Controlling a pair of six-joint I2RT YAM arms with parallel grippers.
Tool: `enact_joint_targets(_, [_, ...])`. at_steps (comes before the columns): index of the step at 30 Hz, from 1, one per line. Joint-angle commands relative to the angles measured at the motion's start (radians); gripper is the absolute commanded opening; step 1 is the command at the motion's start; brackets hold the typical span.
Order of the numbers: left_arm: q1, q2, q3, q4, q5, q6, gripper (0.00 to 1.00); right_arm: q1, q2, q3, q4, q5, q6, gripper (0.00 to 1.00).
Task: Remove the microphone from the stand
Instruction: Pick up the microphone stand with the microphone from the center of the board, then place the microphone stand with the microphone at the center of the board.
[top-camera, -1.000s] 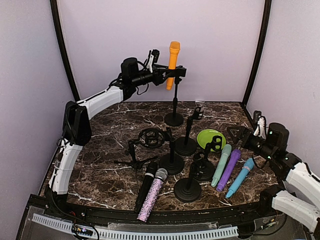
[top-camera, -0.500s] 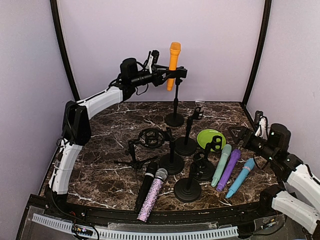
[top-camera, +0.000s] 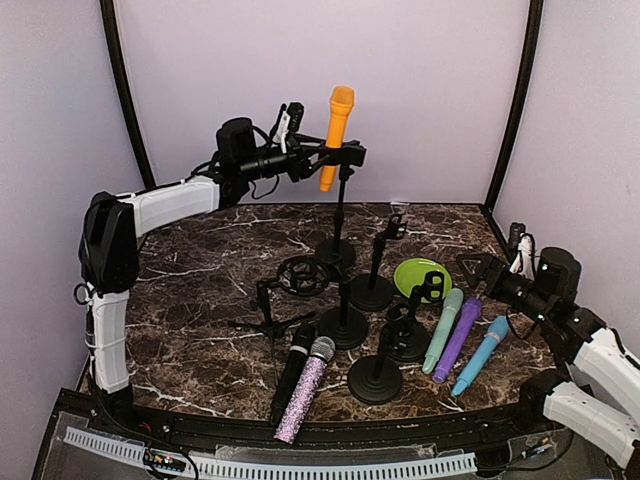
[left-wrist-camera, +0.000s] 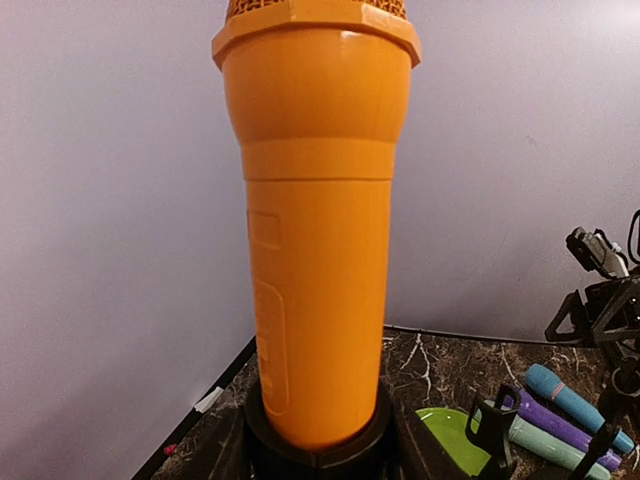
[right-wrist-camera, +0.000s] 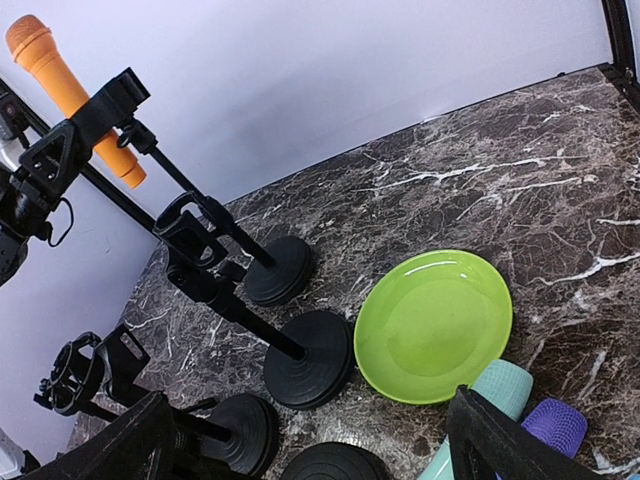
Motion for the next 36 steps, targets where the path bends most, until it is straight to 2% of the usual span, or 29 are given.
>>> enact_joint_targets(1, [0.002, -0.191, -0.133, 0.234, -0.025, 0.022, 0.0, -0.004, 0.005, 0.006, 0.058, -0.021, 0.007, 0.95])
enact_joint_targets(12, [0.025, -0.379, -0.51, 0.44, -0.092, -0.008, 0.0, 0.006, 0.045, 0.062, 0.114, -0.095, -0.009, 0.94])
enact_joint_targets(21, [0.029, -0.457, -0.696, 0.48, -0.169, 0.021, 0.0, 0.112, 0.226, 0.248, 0.128, -0.034, -0.074, 0.92])
enact_joint_targets(23, [0.032, -0.464, -0.71, 0.48, -0.178, 0.022, 0.05, 0.15, 0.281, 0.3, 0.129, -0.004, -0.091, 0.91])
enact_joint_targets(24, [0.033, -0.464, -0.709, 0.476, -0.177, 0.021, 0.12, 0.169, 0.316, 0.325, 0.13, 0.01, -0.098, 0.91])
enact_joint_targets(28, [0.035, -0.455, -0.674, 0.412, -0.149, 0.018, 0.18, 0.233, 0.422, 0.425, 0.138, 0.031, -0.117, 0.9])
enact_joint_targets(31, [0.036, -0.45, -0.656, 0.375, -0.143, 0.019, 0.28, 0.272, 0.495, 0.491, 0.138, 0.042, -0.129, 0.9])
enact_joint_targets(36, [0.037, -0.446, -0.638, 0.329, -0.145, 0.022, 0.39, 0.317, 0.602, 0.597, 0.127, 0.046, -0.153, 0.9])
